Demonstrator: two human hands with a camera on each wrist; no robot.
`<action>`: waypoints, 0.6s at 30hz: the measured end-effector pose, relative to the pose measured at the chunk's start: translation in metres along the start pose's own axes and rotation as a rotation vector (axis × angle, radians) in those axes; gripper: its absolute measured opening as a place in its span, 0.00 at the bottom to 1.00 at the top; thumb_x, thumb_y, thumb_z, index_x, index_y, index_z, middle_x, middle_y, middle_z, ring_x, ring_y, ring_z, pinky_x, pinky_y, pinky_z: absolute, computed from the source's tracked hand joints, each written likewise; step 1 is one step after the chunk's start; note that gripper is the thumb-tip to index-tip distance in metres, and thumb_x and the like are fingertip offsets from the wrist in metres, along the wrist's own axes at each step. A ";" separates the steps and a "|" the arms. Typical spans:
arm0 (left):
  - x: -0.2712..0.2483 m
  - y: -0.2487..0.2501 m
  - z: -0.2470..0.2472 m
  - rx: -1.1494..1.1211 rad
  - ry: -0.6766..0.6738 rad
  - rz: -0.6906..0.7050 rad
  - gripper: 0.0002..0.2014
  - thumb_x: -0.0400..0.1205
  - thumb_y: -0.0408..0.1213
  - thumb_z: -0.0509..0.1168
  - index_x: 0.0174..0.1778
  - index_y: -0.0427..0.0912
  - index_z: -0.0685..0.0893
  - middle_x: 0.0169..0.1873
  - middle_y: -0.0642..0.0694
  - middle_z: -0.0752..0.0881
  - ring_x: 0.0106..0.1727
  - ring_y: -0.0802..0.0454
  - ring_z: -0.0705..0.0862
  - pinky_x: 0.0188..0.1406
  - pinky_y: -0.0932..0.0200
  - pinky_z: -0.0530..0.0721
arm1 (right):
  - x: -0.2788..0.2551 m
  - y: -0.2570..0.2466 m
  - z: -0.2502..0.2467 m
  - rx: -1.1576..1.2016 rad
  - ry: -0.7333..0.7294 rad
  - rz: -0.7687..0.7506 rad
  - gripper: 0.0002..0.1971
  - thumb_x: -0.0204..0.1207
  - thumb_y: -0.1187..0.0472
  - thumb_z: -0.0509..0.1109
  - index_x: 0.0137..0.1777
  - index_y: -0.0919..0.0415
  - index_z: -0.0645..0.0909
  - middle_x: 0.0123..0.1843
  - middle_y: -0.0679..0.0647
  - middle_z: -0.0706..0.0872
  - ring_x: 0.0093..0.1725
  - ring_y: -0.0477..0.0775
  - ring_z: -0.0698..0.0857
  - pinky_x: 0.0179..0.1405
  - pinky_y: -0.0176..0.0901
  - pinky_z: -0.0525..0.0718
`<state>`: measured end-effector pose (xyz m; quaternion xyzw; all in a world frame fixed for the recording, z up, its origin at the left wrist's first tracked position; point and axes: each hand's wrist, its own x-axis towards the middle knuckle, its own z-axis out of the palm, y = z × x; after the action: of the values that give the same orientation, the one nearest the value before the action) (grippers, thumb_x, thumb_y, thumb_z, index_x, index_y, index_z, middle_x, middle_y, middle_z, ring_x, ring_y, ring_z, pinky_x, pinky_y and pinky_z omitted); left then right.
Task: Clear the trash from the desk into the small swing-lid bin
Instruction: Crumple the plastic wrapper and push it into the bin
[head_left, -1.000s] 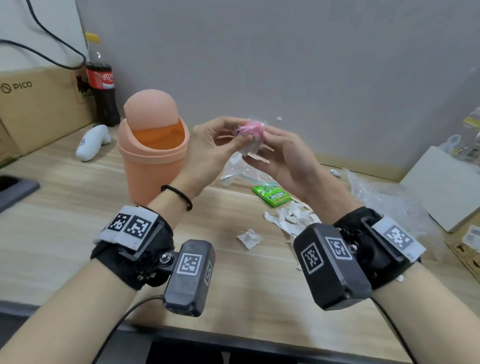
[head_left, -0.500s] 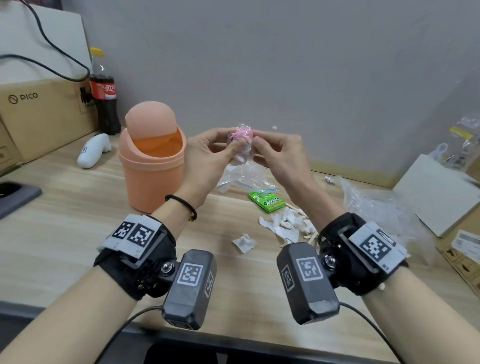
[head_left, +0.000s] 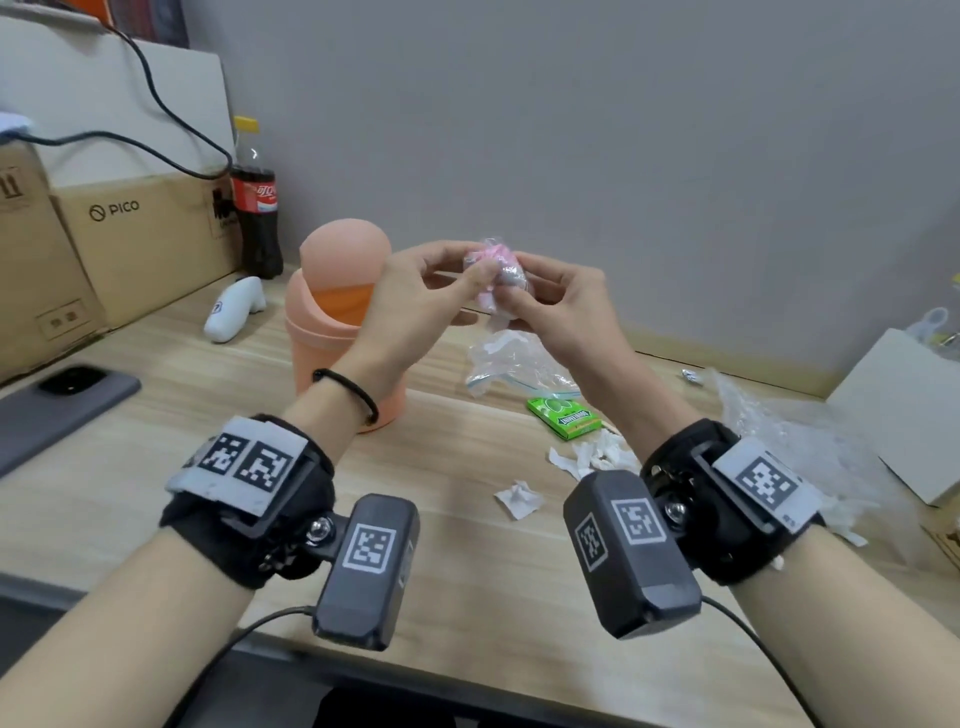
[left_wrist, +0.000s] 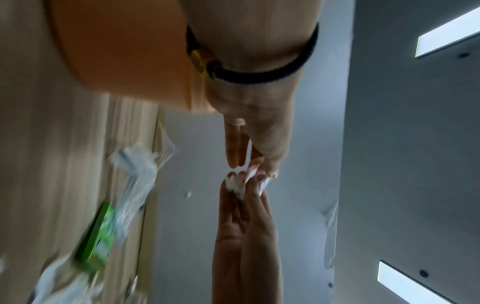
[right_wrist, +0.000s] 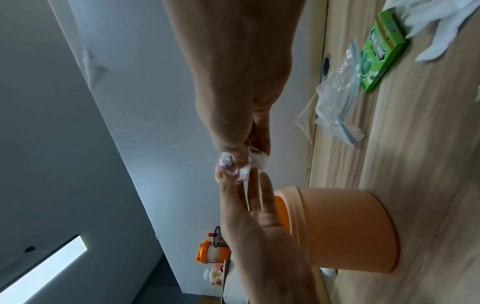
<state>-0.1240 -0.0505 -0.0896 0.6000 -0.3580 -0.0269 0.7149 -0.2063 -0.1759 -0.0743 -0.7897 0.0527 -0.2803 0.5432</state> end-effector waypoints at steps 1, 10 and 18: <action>0.002 0.002 -0.010 0.067 0.017 0.019 0.10 0.82 0.41 0.70 0.57 0.45 0.88 0.48 0.49 0.91 0.46 0.62 0.88 0.43 0.61 0.88 | 0.004 -0.001 0.004 -0.019 -0.009 -0.001 0.13 0.78 0.66 0.73 0.61 0.57 0.88 0.46 0.57 0.93 0.40 0.54 0.91 0.56 0.54 0.89; 0.030 -0.030 -0.102 0.288 0.377 0.022 0.22 0.74 0.45 0.70 0.64 0.59 0.77 0.61 0.55 0.79 0.65 0.57 0.75 0.68 0.56 0.74 | 0.038 0.002 0.059 -0.285 -0.064 -0.084 0.12 0.73 0.66 0.71 0.51 0.50 0.90 0.38 0.52 0.91 0.37 0.45 0.84 0.49 0.51 0.89; 0.027 -0.067 -0.123 0.348 0.149 -0.132 0.28 0.73 0.55 0.72 0.68 0.54 0.76 0.57 0.54 0.83 0.57 0.56 0.81 0.55 0.58 0.80 | 0.047 0.002 0.085 -0.689 -0.293 -0.267 0.08 0.73 0.65 0.68 0.47 0.62 0.88 0.34 0.59 0.85 0.38 0.54 0.80 0.38 0.48 0.79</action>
<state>-0.0109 0.0218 -0.1386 0.7370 -0.2635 0.0332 0.6215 -0.1238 -0.1243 -0.0797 -0.9572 -0.0375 -0.1988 0.2069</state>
